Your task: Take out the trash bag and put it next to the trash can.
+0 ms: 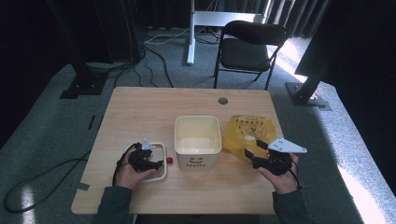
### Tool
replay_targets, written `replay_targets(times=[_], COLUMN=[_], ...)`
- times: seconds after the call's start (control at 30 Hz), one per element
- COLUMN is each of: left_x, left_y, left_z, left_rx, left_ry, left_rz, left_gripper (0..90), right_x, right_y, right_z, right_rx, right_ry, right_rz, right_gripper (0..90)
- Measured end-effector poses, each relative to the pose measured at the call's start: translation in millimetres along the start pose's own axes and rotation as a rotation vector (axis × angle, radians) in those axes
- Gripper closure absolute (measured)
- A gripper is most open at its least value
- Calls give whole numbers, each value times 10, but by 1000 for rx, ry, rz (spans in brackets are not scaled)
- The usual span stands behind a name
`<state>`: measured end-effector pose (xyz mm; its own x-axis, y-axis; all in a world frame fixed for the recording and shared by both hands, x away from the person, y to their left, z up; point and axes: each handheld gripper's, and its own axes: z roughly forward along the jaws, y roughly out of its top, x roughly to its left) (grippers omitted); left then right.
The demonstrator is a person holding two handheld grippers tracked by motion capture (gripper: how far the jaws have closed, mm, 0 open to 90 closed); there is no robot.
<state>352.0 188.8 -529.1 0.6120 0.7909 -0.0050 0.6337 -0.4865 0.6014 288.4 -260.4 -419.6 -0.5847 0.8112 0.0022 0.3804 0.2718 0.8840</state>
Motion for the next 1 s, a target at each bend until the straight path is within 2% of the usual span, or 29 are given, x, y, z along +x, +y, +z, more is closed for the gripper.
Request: replay_targets(times=[0.13,0.27,0.33,0.47,0.67,0.87,1.0], left_x=[-15,-4,9,37,89,134,165], left_y=[0,-4,-4,13,5,-9,-16], left_z=[2,-13,-37,-133,-219,-256,-285], left_rx=[3,4,-5,-54,-76,-80,-88], left_ry=[11,15,23,36,56,67,73], left_rz=[12,0,-6,-27,-43,-55,-63], left_gripper=[327,356,358,362,362,363,362], right_x=[52,94,120,171,226,254,265], right_y=[8,10,3,-11,15,40,15], right_z=[24,45,60,90,64,18,37], right_rx=[4,8,13,20,13,7,27], right_ry=[10,23,30,42,50,58,72], right_rz=[-15,-23,-28,-40,-59,-75,-84], right_gripper=[356,359,362,368,387,438,480])
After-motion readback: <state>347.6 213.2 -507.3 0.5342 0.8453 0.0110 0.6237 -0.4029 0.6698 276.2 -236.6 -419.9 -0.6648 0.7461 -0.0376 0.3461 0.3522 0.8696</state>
